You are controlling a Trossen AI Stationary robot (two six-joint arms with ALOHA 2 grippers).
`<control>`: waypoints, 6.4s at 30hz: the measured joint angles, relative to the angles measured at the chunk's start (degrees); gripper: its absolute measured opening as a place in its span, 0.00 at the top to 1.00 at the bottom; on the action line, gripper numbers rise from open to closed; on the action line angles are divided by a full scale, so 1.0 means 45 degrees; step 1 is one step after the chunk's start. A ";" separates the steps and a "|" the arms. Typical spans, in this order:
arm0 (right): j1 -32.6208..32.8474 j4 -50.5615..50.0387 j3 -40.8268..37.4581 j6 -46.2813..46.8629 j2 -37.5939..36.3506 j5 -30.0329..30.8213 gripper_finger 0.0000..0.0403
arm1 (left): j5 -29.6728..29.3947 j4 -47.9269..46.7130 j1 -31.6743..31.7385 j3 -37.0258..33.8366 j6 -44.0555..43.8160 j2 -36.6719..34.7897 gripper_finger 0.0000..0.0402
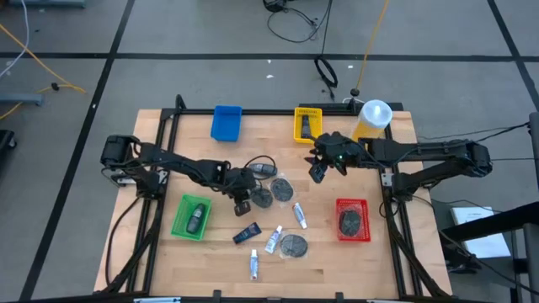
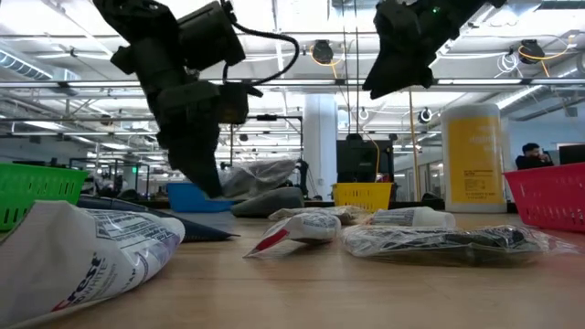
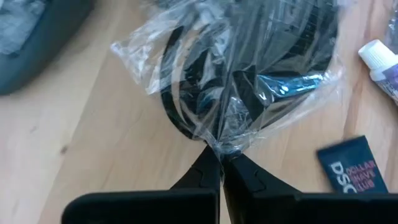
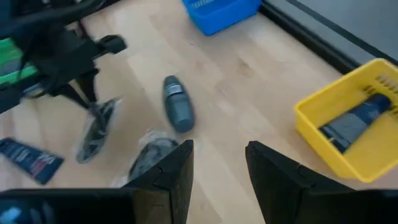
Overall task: Pick & Place Travel size toiletries
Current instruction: Put the hairbrush into the red basket, then put the shaving cream into the yellow basket
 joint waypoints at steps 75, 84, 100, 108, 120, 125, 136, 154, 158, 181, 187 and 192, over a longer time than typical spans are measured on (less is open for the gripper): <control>0.0967 1.1415 -0.3737 0.4333 0.2778 -0.2827 0.94 | -0.3684 0.5985 -0.0745 0.0019 -0.3448 -0.0084 0.91; 0.0862 0.8762 -0.3727 0.3853 0.1357 -0.2823 0.94 | -0.2411 0.6061 -0.0730 0.0019 -0.3363 -0.0084 0.61; 0.0656 0.0639 -0.3727 0.4456 -0.4742 -0.4665 0.93 | -0.0704 0.6108 -0.0400 0.0019 -0.4019 -0.0084 0.44; 0.0384 -0.1840 -0.3727 0.5720 -0.5899 -0.7811 0.94 | -0.0699 0.6324 -0.0395 0.0019 -0.3733 -0.0094 0.50; 0.0408 -0.5479 -0.3727 0.4822 -0.5897 -1.2034 0.93 | -0.0699 0.6343 -0.0395 0.0019 -0.3749 -0.0094 0.55; 0.0413 -0.7174 -0.3727 0.3847 -0.5860 -1.1916 0.93 | -0.0694 0.6348 -0.0395 0.0019 -0.3752 -0.0094 0.55; 0.0423 -0.6054 -0.5210 0.3017 -0.5207 -1.1841 0.93 | -0.0699 0.6377 -0.0395 0.0019 -0.3752 -0.0094 0.55; 0.0427 -0.3679 -0.6622 0.3305 -0.5187 -1.1864 0.84 | -0.0704 0.6396 -0.0395 0.0019 -0.3752 -0.0094 0.55; 0.0423 -0.3676 -0.6622 0.3507 -0.5187 -1.1812 0.73 | -0.0708 0.6396 -0.0395 0.0019 -0.3734 -0.0094 0.55; 0.0379 -0.3108 -0.6622 0.5741 -0.6679 -1.1240 0.70 | -0.0708 0.6605 -0.0385 0.0019 -0.3251 -0.0089 0.55; 0.0379 -0.3103 -0.6622 0.5938 -0.7201 -1.0375 0.71 | -0.0410 0.6586 -0.0385 0.0019 -0.3086 -0.0089 0.55; 0.0379 -0.2517 -0.6622 0.6265 -0.7542 -1.0006 0.71 | 0.0218 0.6401 -0.0385 0.0019 -0.3093 -0.0089 0.55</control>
